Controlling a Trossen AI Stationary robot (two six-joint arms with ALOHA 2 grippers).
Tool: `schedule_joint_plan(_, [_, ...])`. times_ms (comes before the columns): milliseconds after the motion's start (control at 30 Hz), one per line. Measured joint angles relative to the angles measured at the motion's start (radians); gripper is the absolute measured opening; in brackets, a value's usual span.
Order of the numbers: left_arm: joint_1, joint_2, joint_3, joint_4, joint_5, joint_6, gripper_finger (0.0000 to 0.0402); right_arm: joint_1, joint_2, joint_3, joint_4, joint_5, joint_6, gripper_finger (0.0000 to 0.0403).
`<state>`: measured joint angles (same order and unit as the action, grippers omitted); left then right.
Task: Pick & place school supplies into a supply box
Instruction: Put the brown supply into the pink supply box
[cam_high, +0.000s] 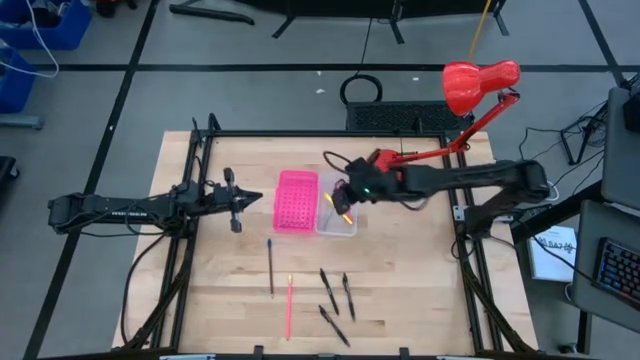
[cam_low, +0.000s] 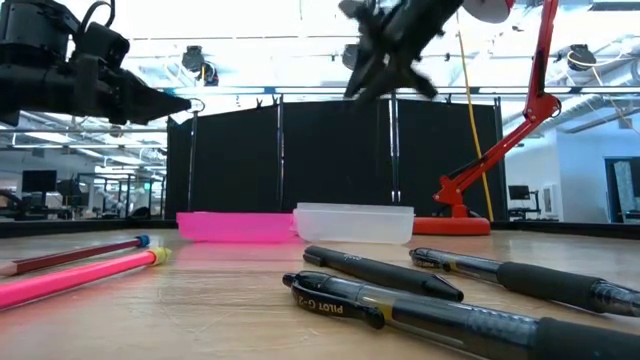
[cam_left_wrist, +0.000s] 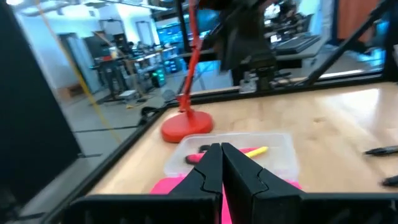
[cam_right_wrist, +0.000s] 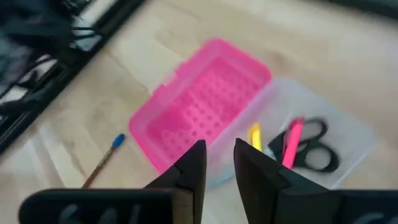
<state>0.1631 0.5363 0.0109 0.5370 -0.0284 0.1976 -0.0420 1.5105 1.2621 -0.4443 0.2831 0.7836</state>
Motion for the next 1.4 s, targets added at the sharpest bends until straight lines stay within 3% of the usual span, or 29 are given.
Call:
schedule_joint_plan(200, [0.000, 0.000, 0.000, -0.019, -0.071, 0.011, 0.0010, 0.159, -0.145, 0.000, -0.012, 0.140, -0.191, 0.0049])
schedule_joint_plan(367, [0.000, 0.000, 0.000, -0.019, -0.078, 0.024, 0.0010, 0.295, -0.246, -0.045, 0.014, 0.331, -0.306, 0.0023])
schedule_joint_plan(533, [0.000, 0.000, 0.000, -0.021, -0.077, 0.055, 0.0010, 0.373, -0.343, -0.231, 0.143, 0.460, -0.321, 0.0002])
schedule_joint_plan(667, [0.000, 0.000, 0.000, -0.022, -0.077, 0.055, 0.0010, 0.383, -0.414, -0.414, 0.303, 0.472, -0.337, 0.0000])
schedule_joint_plan(767, [0.000, 0.000, 0.000, -0.017, -0.070, 0.079, 0.0010, 0.376, -0.460, -0.551, 0.452, 0.435, -0.369, 0.0000])
schedule_joint_plan(933, [0.000, 0.000, 0.000, 0.016, -0.018, 0.152, 0.0006, 0.300, -0.501, -0.711, 0.647, 0.265, -0.405, 0.0000])
schedule_joint_plan(1067, [0.000, 0.000, 0.000, 0.012, -0.006, 0.186, 0.0008, 0.285, -0.527, -0.826, 0.924, 0.119, -0.603, 0.0000])
schedule_joint_plan(1200, [0.000, 0.000, 0.000, 0.012, -0.005, 0.187, 0.0015, 0.266, -0.559, -0.929, 1.166, 0.057, -0.741, 0.0000])
schedule_joint_plan(1400, [0.000, 0.000, 0.000, -0.020, -0.005, 0.190, 0.0004, 0.207, -0.685, -1.019, 1.146, -0.031, -0.784, 0.0000])
